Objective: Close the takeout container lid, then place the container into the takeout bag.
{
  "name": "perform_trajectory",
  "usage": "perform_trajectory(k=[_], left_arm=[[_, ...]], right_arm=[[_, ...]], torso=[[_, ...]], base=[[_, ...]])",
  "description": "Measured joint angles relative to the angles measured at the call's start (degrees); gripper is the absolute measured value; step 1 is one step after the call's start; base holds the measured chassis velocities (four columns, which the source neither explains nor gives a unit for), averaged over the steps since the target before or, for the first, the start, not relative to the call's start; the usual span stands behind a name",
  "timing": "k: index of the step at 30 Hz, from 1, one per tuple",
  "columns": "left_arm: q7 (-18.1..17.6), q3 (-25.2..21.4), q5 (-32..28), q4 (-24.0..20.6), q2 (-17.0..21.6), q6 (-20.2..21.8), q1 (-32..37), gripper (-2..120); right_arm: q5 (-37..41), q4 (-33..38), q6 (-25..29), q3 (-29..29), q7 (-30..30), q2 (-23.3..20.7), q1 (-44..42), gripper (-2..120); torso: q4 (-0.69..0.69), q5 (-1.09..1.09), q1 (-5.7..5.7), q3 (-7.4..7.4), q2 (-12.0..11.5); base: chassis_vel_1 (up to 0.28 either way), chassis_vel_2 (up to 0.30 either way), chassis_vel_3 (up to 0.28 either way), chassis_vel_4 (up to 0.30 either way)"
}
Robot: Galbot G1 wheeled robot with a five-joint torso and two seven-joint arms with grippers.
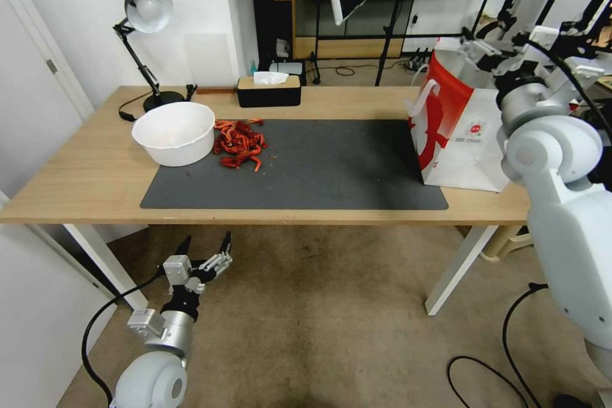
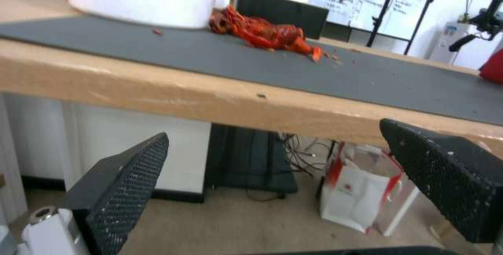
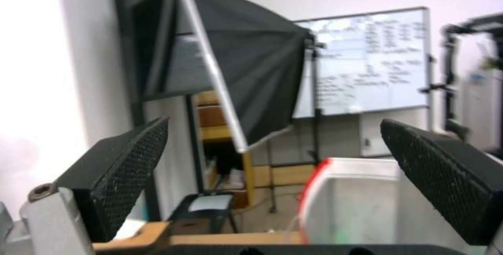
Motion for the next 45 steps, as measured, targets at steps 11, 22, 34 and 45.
perform_trajectory(k=[11,22,34,45], left_arm=[[1.0,0.5,2.3,0.3,0.3,-1.8,-1.2,100],[-0.1,0.1,3.6,1.1,0.2,-3.4,-0.9,100],[-2.1,0.2,7.1,1.7,-0.4,-5.9,0.5,100],[-2.3,0.1,8.6,2.6,-0.5,-7.8,0.6,100]], right_arm=[[-9.0,8.3,6.9,1.6,-5.2,-0.3,-20.1,100],[-18.4,9.1,18.0,3.3,-8.0,5.1,-37.3,100],[-28.8,6.7,28.3,3.1,-7.1,13.8,-51.8,100],[-28.2,2.7,31.6,1.4,-7.9,18.6,-54.9,100]], torso=[[0.02,0.01,0.01,0.0,0.0],[-0.01,-0.02,0.0,0.0,0.0],[0.0,0.0,0.0,-0.01,0.0],[0.0,0.01,0.0,0.0,0.0]], base=[[0.0,0.0,0.0,0.0],[0.0,0.0,0.0,0.0],[0.0,0.0,0.0,0.0],[0.0,0.0,0.0,0.0]])
